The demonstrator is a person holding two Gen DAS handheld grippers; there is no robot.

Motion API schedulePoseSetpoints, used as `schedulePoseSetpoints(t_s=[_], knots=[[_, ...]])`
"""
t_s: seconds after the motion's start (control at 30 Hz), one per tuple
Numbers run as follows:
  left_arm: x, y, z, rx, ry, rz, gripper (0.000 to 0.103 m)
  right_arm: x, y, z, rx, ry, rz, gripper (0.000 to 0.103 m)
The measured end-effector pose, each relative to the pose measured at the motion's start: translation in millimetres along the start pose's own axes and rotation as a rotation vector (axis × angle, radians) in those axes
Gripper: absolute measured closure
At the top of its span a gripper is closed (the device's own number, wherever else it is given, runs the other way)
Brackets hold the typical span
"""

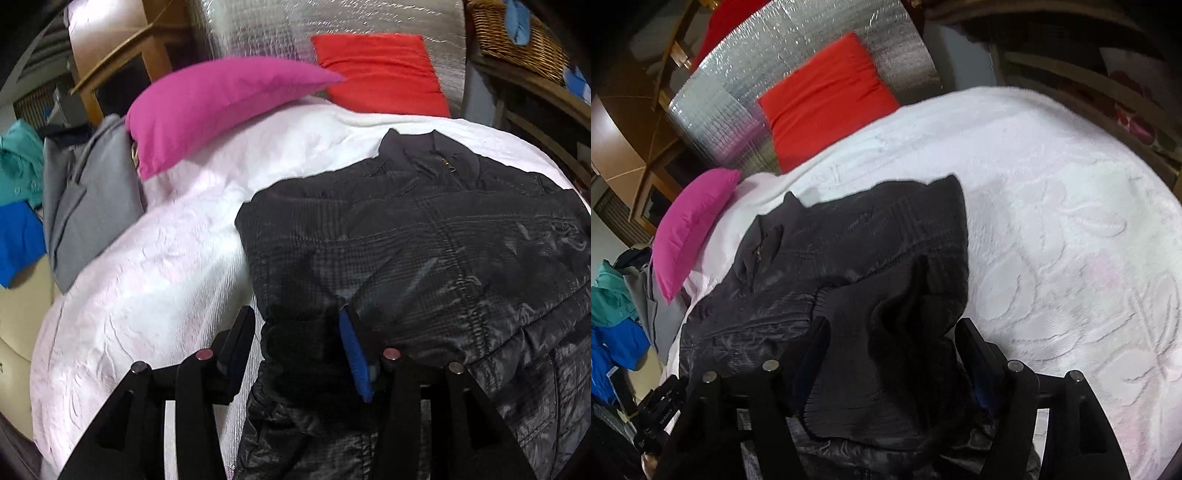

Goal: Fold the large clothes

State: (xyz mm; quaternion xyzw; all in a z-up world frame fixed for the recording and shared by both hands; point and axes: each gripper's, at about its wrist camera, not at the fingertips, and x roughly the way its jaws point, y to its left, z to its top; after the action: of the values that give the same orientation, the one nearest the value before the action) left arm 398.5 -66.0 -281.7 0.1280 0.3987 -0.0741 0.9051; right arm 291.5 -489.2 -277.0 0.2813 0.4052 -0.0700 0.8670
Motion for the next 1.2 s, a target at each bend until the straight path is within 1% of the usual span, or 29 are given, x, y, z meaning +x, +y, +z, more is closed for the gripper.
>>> schedulePoseSetpoints(t_s=[0.2,0.5,0.53,0.6,0.67,0.73,0.83,0.97,1.13,1.2], knots=[[-8.9,-6.0,2.0,0.028,-0.047,0.038,0.054,10.9,2.8,-5.0,-0.029,0.022,-0.03,0.029],[-20.8,-1.9,3.7,0.005,-0.098,0.054,0.054,16.0,-5.3,-6.8,-0.004,0.033,-0.032,0.03],[-22.1,-0.9,4.0,0.0,-0.103,0.052,0.054,15.0,-5.1,-7.0,-0.006,0.028,-0.037,0.031],[-24.2,0.3,4.5,-0.007,-0.111,0.05,0.054,11.7,-3.2,-8.0,-0.018,0.016,-0.051,0.041],[-26.0,1.1,5.0,-0.013,-0.118,0.048,0.054,5.7,-1.0,-7.6,-0.023,-0.01,-0.067,0.056],[-27.5,1.6,5.5,-0.016,-0.124,0.049,0.054,-2.0,-0.7,-5.8,-0.016,-0.038,-0.065,0.064],[-29.7,3.0,6.2,-0.024,-0.135,0.046,0.054,-8.3,-4.4,-4.0,0.013,-0.059,-0.04,0.066],[-32.9,4.8,7.0,-0.033,-0.151,0.048,0.054,5.4,-10.1,-4.7,0.03,-0.012,-0.057,0.066],[-36.0,8.6,7.8,-0.044,-0.166,0.057,0.053,2.3,-13.8,-0.5,0.066,-0.006,-0.02,0.066],[-37.6,11.7,7.8,-0.054,-0.173,0.061,0.053,0.0,-14.8,0.2,0.08,-0.006,-0.007,0.064]])
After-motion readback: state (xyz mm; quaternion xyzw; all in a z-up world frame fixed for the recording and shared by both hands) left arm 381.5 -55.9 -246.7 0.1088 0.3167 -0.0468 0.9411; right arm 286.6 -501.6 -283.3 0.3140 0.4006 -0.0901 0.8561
